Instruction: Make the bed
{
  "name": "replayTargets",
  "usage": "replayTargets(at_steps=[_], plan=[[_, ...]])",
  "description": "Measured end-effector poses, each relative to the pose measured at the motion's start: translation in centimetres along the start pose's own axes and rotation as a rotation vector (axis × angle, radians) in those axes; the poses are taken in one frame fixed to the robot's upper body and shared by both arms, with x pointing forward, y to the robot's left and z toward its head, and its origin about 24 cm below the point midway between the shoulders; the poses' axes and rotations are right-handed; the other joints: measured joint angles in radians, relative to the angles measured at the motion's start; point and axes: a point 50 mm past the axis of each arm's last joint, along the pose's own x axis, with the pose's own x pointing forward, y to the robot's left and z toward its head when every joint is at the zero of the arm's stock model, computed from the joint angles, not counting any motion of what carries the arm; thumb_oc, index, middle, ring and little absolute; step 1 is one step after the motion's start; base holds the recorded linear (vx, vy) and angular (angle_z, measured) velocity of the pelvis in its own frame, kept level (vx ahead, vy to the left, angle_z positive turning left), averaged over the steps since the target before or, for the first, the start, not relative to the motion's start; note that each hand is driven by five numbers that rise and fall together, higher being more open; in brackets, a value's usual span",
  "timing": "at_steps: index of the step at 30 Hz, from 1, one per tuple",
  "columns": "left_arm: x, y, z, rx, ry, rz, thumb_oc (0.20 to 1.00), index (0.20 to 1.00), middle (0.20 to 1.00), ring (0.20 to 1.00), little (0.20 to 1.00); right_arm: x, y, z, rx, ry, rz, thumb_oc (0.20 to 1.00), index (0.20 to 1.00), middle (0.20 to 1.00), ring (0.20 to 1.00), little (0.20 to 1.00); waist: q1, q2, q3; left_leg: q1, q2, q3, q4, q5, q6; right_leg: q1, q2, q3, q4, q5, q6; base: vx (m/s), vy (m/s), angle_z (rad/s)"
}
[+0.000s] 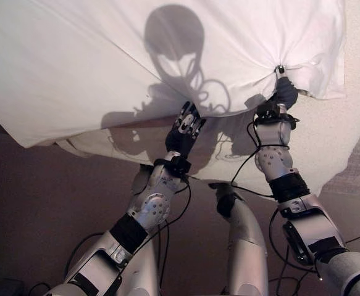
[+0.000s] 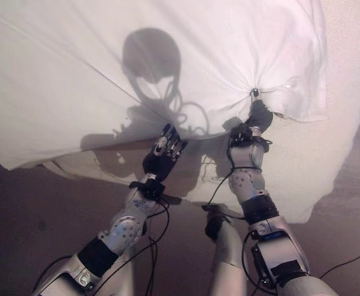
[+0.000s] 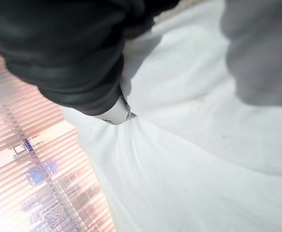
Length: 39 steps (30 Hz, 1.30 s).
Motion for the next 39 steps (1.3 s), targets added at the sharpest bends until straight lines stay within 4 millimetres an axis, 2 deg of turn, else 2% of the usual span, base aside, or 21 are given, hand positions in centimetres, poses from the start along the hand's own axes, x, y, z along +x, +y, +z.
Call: replayTargets(at_steps=[6, 20, 22, 26, 28, 30, 34, 39], plan=[[-1.0, 0.7, -1.3, -0.126, 0.045, 0.002, 1.0, 1.0, 1.0, 1.0, 1.0, -0.3, 0.1, -0.4, 0.001, 0.001, 0.001, 0.2, 0.2, 0.2, 0.2, 0.2, -0.001, -0.001, 0.0, -0.005, -0.001, -0.001, 0.0, -0.001, 0.001, 0.001, 0.001, -0.004, -0.004, 0.0, 0.0, 0.0, -0.006, 0.0], [-2.5, 1.3, -2.6, -0.189, 0.088, -0.008, 1.0, 1.0, 1.0, 1.0, 1.0, -0.2, 0.3, -0.1, 0.008, -0.015, -0.005, 0.2, 0.2, 0.2, 0.2, 0.2, 0.005, -0.001, 0.0, -0.014, -0.005, -0.004, 0.0, -0.002, 0.002, 0.001, 0.0, -0.006, -0.011, 0.001, 0.002, 0.0, 0.0, 0.0], [-3.0, 1.4, -3.7, -0.189, 0.155, -0.004, 1.0, 1.0, 1.0, 1.0, 1.0, -0.2, 0.3, -0.1, 0.009, -0.016, -0.007, 0.2, 0.2, 0.2, 0.2, 0.2, 0.006, -0.001, 0.0, -0.014, -0.005, -0.004, 0.0, -0.002, 0.002, 0.001, 0.0, -0.006, -0.011, 0.001, 0.002, 0.0, 0.0, 0.0], [-5.6, 0.8, -9.6, -0.19, 0.474, -0.004, 1.0, 1.0, 1.0, 1.0, 1.0, -0.1, 0.7, -0.2, 0.012, -0.013, 0.004, 0.2, 0.2, 0.2, 0.2, 0.2, 0.001, -0.001, 0.0, -0.014, -0.004, -0.004, 0.0, -0.002, 0.002, 0.0, 0.001, -0.006, -0.011, 0.002, 0.003, 0.0, 0.0, 0.0], [-6.5, 0.6, -11.1, -0.214, 0.531, 0.006, 1.0, 1.0, 1.0, 1.0, 1.0, 0.0, 0.9, -0.2, 0.013, -0.014, 0.01, 0.2, 0.2, 0.2, 0.2, 0.2, -0.001, -0.001, 0.0, -0.014, -0.002, -0.003, 0.0, -0.002, 0.002, -0.001, 0.003, -0.004, -0.011, 0.002, 0.003, 0.0, 0.0, 0.0], [-6.6, 0.7, -11.1, -0.218, 0.53, 0.011, 1.0, 1.0, 1.0, 1.0, 1.0, 0.0, 1.0, -0.1, 0.015, -0.016, 0.012, 0.2, 0.2, 0.2, 0.2, 0.2, -0.005, -0.001, 0.0, -0.014, 0.0, -0.001, 0.001, -0.002, 0.002, -0.002, 0.004, -0.003, -0.011, 0.002, 0.003, 0.0, 0.0, 0.0], [-6.6, 1.7, -10.0, -0.188, 0.484, 0.037, 1.0, 1.0, 1.0, 1.0, 1.0, 0.0, 0.9, -0.1, 0.014, -0.017, 0.01, 0.2, 0.2, 0.2, 0.2, 0.2, 0.006, 0.0, 0.0, -0.016, 0.001, 0.001, 0.0, -0.002, 0.002, -0.007, 0.005, -0.001, -0.011, 0.002, 0.003, 0.0, 0.0, 0.0], [-8.6, 4.9, -8.1, -0.159, 0.427, 0.158, 1.0, 1.0, 1.0, 1.0, 1.0, 0.0, 0.9, 0.0, 0.007, -0.022, 0.005, 0.2, 0.2, 0.2, 0.2, 0.2, 0.007, 0.0, 0.0, -0.022, 0.002, 0.001, 0.001, -0.002, 0.002, -0.014, 0.006, 0.001, -0.011, 0.002, 0.003, 0.0, 0.0, 0.0]])
